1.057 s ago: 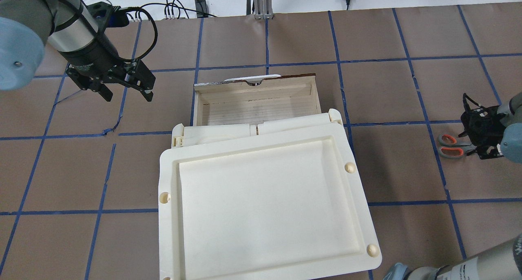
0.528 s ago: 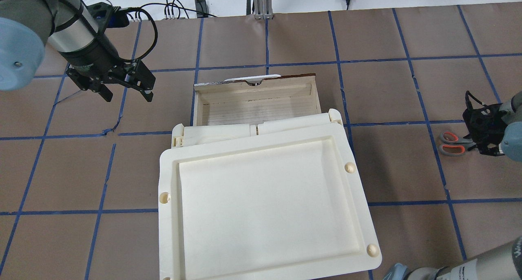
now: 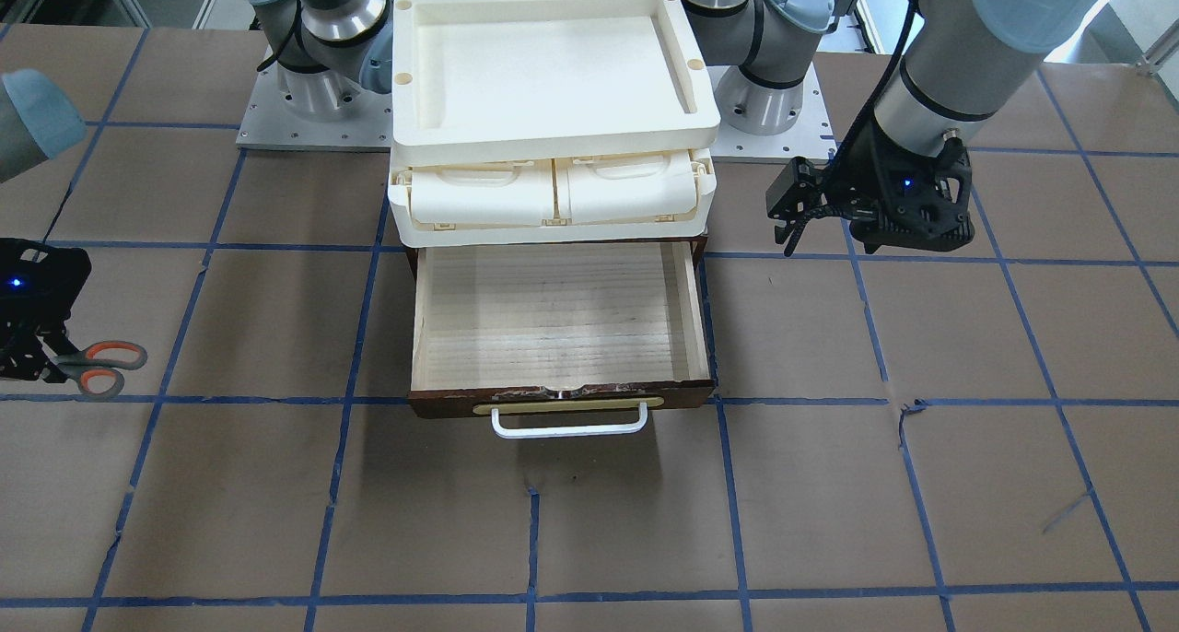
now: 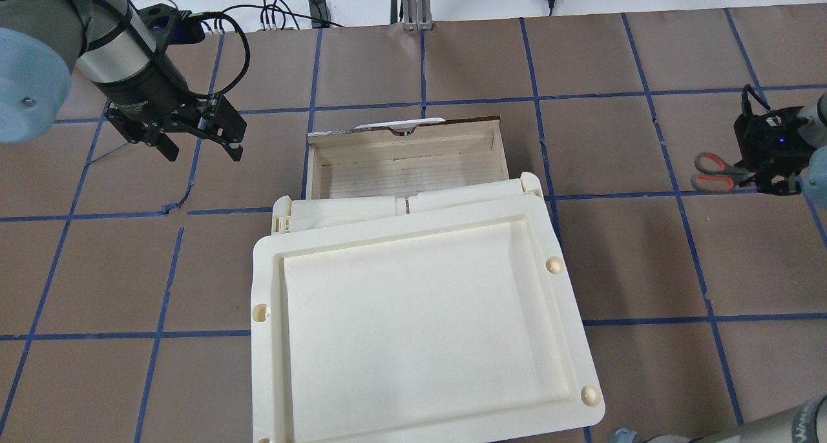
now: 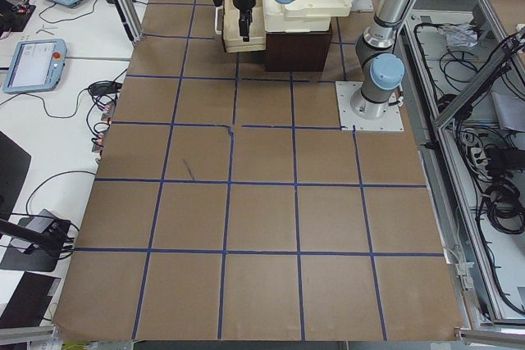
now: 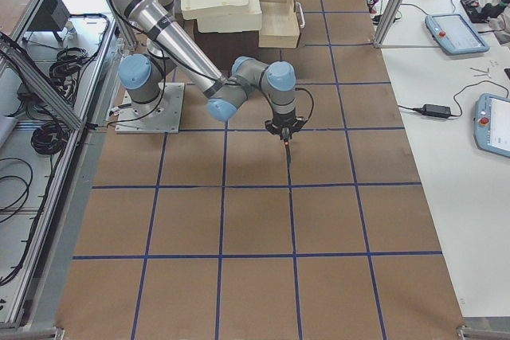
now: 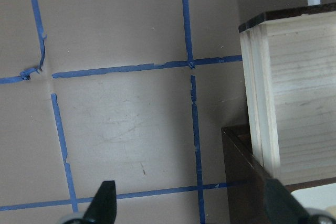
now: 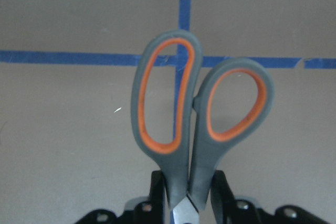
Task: Put scissors in drawer and close it
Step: 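Lift the scissors with the right gripper and carry them over the open drawer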
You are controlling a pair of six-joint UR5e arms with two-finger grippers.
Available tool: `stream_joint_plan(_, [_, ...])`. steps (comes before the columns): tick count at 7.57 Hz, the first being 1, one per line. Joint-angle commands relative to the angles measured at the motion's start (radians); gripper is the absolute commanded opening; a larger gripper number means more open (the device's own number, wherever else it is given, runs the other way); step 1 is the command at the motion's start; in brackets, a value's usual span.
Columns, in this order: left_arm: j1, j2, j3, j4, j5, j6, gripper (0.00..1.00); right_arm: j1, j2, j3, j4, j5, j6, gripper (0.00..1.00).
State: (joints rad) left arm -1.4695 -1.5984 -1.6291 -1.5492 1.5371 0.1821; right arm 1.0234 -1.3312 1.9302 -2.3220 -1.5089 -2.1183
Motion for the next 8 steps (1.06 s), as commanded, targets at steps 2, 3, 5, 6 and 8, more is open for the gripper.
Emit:
stream_joint_plan(2, [0.0,0.0,0.0,0.001,0.0,0.0,1.0,0.238,-0.04,-0.248,0.305,0.016,0.278,0.0])
stream_joint_plan(3, [0.0,0.0,0.0,0.0,0.0,0.0,1.0,0.31,-0.03,-0.331,0.4,0.03,0.382,0.0])
stream_joint_plan(5, [-0.002,0.0,0.0,0.001,0.0,-0.001,1.0,0.464,-0.019,-0.395,0.449,0.093,0.548,0.0])
stream_joint_plan(6, [0.0,0.0,0.0,0.003,0.0,-0.001,1.0,0.542,-0.017,-0.418,0.446,0.125,0.658,0.0])
stream_joint_plan(8, [0.0,0.0,0.0,0.004,0.0,-0.001,1.0,0.689,0.021,-0.459,0.435,0.105,0.811,0.0])
